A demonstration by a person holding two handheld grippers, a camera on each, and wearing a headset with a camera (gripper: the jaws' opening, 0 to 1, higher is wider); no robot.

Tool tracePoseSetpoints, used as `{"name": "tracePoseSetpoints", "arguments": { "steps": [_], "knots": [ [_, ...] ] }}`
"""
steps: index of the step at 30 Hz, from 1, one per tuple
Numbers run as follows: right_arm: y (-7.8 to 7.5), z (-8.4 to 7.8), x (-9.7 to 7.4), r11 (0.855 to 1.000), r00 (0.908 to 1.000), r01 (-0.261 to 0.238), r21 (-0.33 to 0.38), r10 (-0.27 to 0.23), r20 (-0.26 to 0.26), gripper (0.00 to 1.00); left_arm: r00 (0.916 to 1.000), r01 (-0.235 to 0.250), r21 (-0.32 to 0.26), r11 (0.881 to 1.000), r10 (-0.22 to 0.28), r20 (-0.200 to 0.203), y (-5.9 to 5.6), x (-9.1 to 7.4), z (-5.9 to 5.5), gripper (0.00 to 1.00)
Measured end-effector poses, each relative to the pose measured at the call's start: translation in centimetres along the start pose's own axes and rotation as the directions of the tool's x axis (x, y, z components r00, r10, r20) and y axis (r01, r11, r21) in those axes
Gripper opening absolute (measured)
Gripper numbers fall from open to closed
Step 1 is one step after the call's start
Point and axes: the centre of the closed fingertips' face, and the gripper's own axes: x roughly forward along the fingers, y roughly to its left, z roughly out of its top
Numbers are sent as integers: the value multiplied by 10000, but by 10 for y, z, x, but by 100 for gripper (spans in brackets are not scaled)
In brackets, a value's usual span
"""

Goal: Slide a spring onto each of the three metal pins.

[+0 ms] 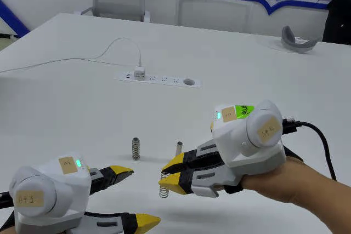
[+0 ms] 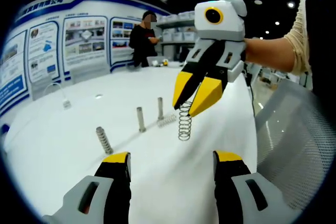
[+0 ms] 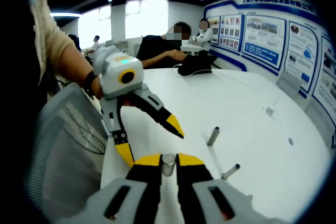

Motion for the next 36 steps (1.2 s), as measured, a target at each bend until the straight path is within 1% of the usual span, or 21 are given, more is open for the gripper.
{"name": "tracePoseSetpoints", "arguments": {
  "steps": [5,9,11,16,19,21,24,27,29,32,36],
  "knots": [
    [-12,2,-8,9994,9994,340,79,-340,66,12,9997,-246,-211,9995,246,-34,4,-6,-5,67],
    [-28,3,-14,9958,9959,900,174,-900,35,12,9989,-460,-497,9977,463,43,7,-11,-7,69],
    [-35,4,-17,9937,9940,1095,229,-1096,62,12,9985,-524,-628,9966,531,95,8,-14,-7,69],
    [-54,12,-26,9859,9859,1650,287,-1657,240,12,9970,-734,-757,9944,751,195,10,-17,-6,69],
    [-63,17,-29,9818,9815,1879,290,-1888,319,12,9963,-800,-812,9935,822,240,11,-18,-6,69],
    [-70,19,-31,9780,9777,2055,346,-2067,363,12,9964,-798,-777,9938,818,236,10,-18,-6,70],
    [-85,21,-33,9691,9691,2414,506,-2435,403,12,9968,-761,-609,9952,775,209,8,-19,-5,70],
    [-97,21,-35,9581,9590,2772,719,-2805,407,12,9965,-783,-578,9953,798,234,9,-23,-5,70],
    [-102,21,-34,9523,9538,2936,828,-2976,410,12,9969,-744,-547,9957,757,203,7,-24,-6,70],
    [-108,18,-31,9478,9504,3044,952,-3089,369,12,9970,-759,-446,9961,765,136,7,-27,-8,70],
    [-111,13,-24,9457,9498,3087,1013,-3122,200,12,9957,-879,-596,9943,893,226,6,-27,-8,70]
  ]
}}
